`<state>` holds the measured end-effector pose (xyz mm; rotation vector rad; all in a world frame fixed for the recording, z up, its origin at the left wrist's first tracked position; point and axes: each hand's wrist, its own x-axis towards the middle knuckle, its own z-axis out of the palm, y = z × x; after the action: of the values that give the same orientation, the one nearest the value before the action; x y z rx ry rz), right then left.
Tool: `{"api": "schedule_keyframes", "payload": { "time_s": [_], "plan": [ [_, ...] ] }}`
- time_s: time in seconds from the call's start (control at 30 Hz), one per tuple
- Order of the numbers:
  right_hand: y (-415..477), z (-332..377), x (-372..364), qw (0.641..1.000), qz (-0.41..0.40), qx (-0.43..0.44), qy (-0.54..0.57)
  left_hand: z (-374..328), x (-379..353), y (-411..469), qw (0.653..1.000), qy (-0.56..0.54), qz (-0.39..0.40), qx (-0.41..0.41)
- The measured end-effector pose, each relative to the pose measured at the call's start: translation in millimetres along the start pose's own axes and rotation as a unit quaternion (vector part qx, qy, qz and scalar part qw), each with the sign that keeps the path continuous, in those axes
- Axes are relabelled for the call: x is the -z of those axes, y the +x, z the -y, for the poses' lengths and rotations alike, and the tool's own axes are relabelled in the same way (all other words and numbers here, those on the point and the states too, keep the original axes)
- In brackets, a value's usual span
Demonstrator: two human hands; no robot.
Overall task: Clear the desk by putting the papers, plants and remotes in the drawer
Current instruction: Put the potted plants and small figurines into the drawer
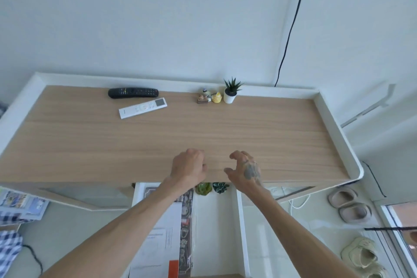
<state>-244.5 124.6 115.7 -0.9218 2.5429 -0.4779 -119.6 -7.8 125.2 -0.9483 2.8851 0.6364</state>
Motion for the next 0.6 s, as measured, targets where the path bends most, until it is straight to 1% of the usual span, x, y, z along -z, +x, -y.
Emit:
{"api": "schedule_keyframes", "payload": {
  "time_s": [0.13,0.27,0.33,0.43,0.5,0.6],
  "plan": [
    [57.1,2.6,29.6,1.000,-0.013,0.021,-0.010,-8.5,19.9,53.2,0.999,0.001,-0.030,0.021],
    [122.9,0.8,46.8,1.000,-0.013,0.009,0.002,-8.5,30.6,111.5,0.997,0.020,-0.062,0.045],
    [159.4,-1.0,50.0,0.999,-0.027,-0.005,0.022,-5.0,30.7,139.6,0.996,0.022,-0.071,0.055],
    [205.7,-2.5,47.3,0.993,-0.051,-0.044,0.093,2.6,28.6,172.0,0.995,0.021,-0.085,0.056],
    [233.8,-5.4,38.9,0.984,-0.064,-0.071,0.152,7.0,25.4,192.6,0.994,0.022,-0.097,0.050],
    [263.2,-10.3,22.1,0.966,-0.081,-0.087,0.228,10.6,22.8,216.1,0.992,0.022,-0.115,0.041]
  ]
}}
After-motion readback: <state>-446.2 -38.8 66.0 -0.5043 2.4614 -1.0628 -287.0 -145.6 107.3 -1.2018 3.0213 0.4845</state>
